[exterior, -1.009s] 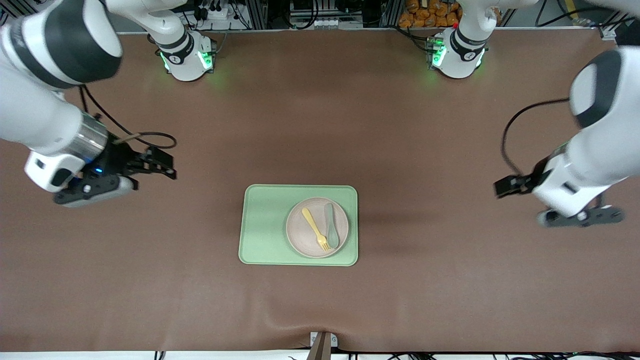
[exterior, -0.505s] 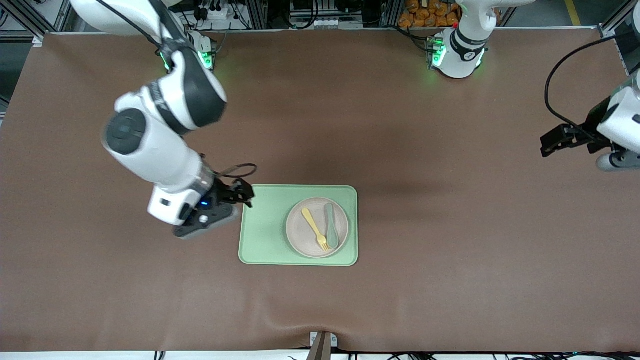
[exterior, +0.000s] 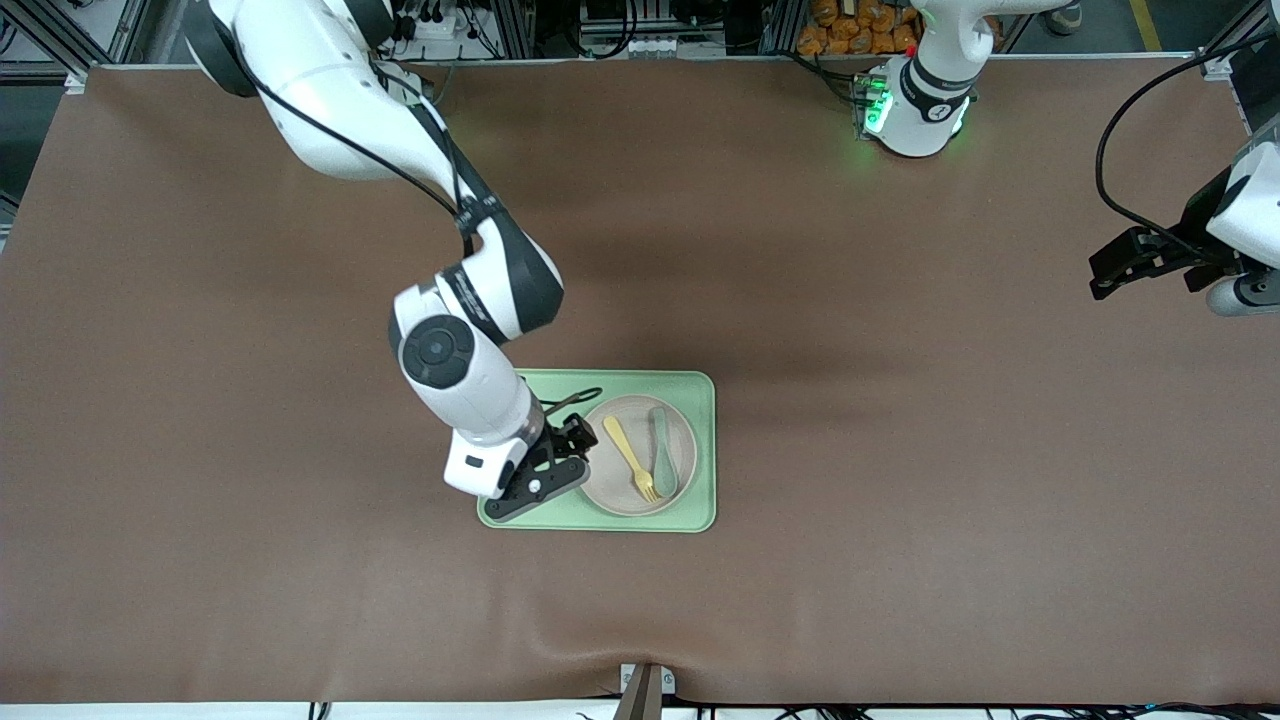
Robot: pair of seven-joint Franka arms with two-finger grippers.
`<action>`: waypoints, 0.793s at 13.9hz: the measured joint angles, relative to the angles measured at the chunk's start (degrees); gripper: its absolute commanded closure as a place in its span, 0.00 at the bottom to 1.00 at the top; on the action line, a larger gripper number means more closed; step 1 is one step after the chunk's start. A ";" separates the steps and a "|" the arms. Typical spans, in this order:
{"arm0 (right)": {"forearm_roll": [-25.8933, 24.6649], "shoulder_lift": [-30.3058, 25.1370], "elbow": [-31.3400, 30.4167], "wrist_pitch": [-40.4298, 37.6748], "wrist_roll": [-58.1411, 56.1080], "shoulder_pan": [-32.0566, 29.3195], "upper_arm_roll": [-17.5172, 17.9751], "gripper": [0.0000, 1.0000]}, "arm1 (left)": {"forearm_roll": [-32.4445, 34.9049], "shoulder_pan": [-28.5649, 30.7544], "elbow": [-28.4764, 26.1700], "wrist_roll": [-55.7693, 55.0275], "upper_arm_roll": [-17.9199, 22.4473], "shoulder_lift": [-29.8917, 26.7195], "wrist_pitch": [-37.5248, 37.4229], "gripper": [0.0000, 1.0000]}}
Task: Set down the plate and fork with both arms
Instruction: 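Move the right gripper over the yellow fork on the plate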
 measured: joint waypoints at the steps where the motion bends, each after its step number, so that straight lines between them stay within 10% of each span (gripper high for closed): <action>1: -0.02 1.49 0.20 0.49 0.01 0.30 -0.02 0.00 | 0.00 0.00 -0.07 0.00 -0.02 0.02 -0.52 0.00; 11: -1.49 6.80 1.17 1.52 5.60 7.36 -2.48 0.13 | 0.00 -0.01 -0.74 0.00 -0.21 0.04 -1.18 0.00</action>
